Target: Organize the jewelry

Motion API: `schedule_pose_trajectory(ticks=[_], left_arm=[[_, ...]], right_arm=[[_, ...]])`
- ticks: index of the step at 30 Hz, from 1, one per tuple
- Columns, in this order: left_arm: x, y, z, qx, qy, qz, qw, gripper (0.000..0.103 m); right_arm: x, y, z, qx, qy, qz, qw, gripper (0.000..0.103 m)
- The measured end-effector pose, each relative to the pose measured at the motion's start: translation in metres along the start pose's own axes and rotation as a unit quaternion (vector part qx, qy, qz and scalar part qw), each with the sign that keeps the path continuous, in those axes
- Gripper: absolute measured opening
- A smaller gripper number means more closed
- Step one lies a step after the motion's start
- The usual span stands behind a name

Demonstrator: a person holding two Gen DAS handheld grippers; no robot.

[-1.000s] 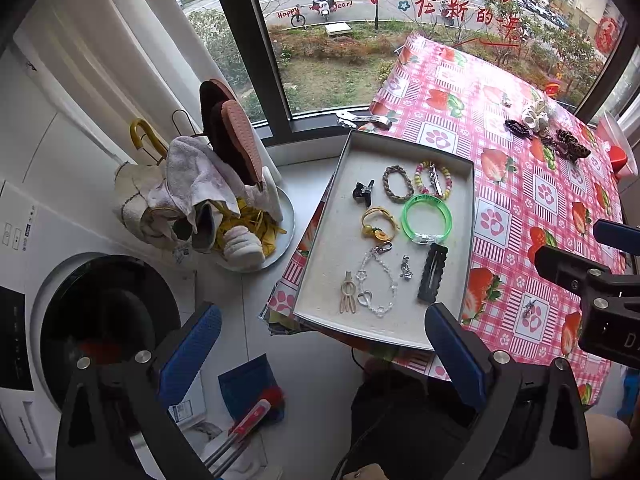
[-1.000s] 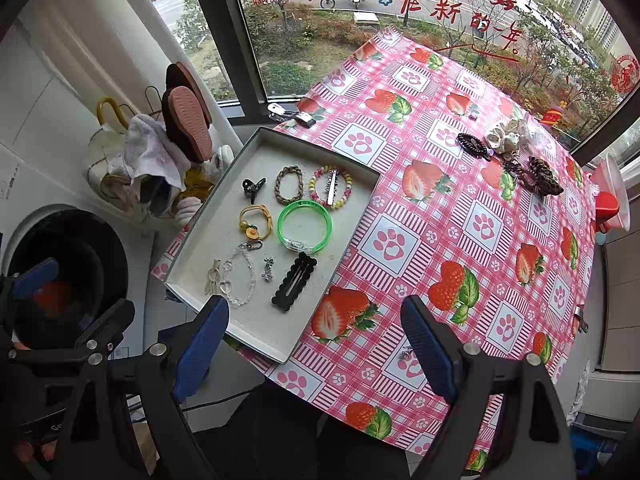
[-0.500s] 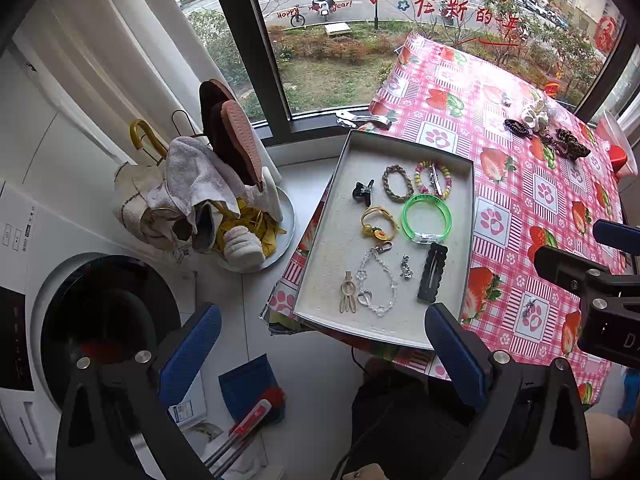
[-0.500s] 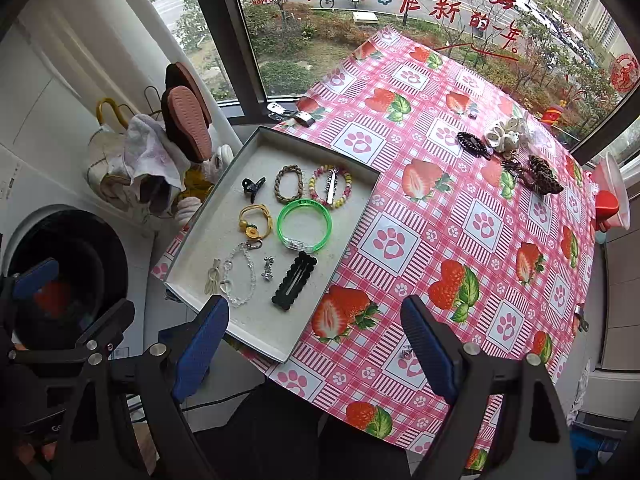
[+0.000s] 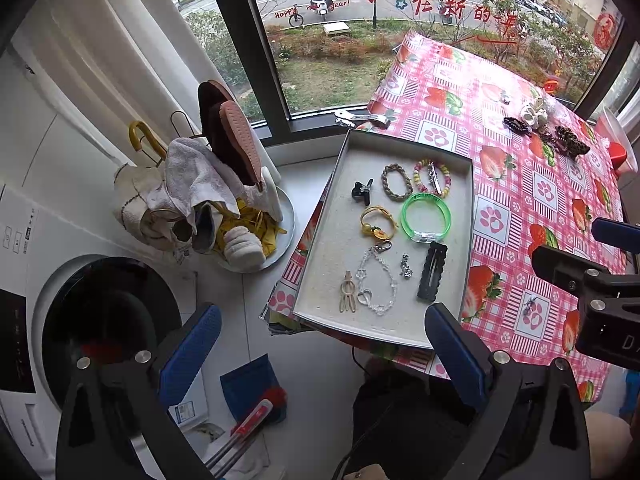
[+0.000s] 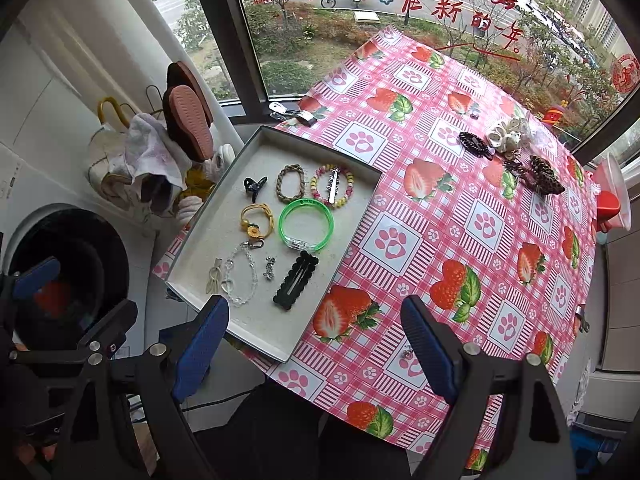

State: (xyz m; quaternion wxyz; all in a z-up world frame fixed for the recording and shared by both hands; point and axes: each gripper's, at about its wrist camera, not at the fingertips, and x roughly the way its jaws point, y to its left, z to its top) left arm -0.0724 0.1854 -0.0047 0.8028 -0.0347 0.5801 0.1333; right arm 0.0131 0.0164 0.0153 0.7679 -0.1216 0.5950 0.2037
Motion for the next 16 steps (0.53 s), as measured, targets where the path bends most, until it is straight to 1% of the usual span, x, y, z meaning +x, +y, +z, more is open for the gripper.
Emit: schedule_pose_trajectory(ticks=[16], left_arm=[[-0.0002,0.0008,0.0024,0.013,0.001,0.0,0.9999,0.103]], right_arm=[[0.0016,0.0018,-0.004,0.0,0.0,0.002,1.0,0.09]])
